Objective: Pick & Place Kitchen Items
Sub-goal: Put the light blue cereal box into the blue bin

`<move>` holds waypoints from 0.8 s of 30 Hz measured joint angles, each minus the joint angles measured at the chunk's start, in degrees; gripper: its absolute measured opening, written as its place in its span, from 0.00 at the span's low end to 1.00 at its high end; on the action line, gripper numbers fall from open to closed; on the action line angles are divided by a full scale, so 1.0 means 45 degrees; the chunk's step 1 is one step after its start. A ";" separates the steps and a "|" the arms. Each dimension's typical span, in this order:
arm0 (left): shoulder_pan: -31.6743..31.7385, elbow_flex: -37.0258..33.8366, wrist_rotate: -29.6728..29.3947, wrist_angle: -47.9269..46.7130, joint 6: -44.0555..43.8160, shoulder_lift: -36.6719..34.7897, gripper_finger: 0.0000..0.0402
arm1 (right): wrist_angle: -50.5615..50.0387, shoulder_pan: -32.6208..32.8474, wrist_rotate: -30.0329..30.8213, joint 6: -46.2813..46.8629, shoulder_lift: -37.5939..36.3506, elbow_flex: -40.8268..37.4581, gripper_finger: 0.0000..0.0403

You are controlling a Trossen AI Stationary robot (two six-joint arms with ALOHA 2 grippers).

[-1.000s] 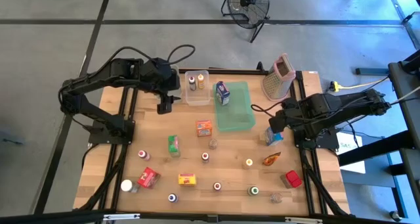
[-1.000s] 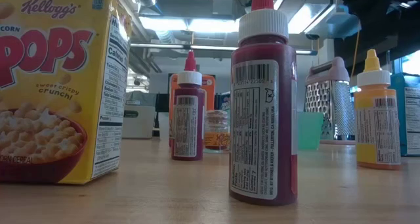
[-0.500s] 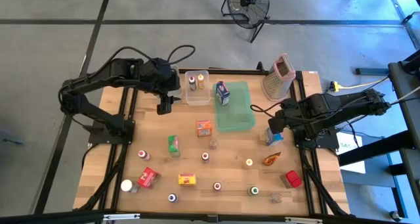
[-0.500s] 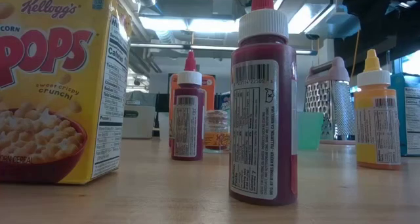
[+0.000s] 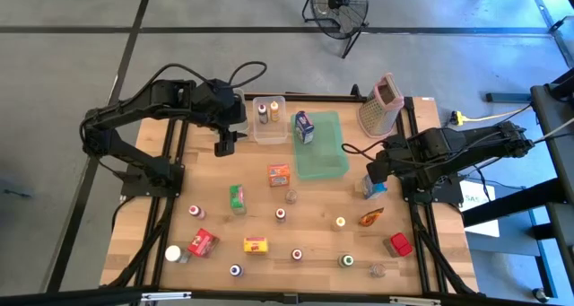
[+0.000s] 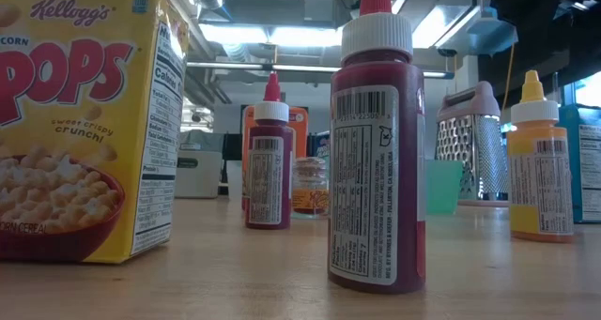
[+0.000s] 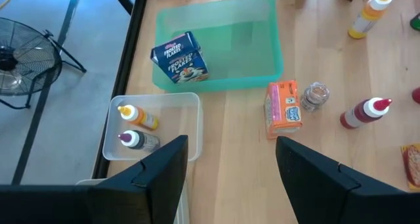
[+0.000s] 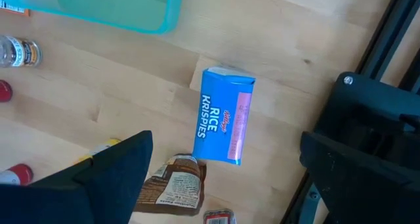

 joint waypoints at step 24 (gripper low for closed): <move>-0.0010 0.0000 0.0108 -0.0029 -0.0466 -0.0010 0.56 | 0.0785 -0.0092 0.0009 0.0238 0.0359 -0.1315 0.96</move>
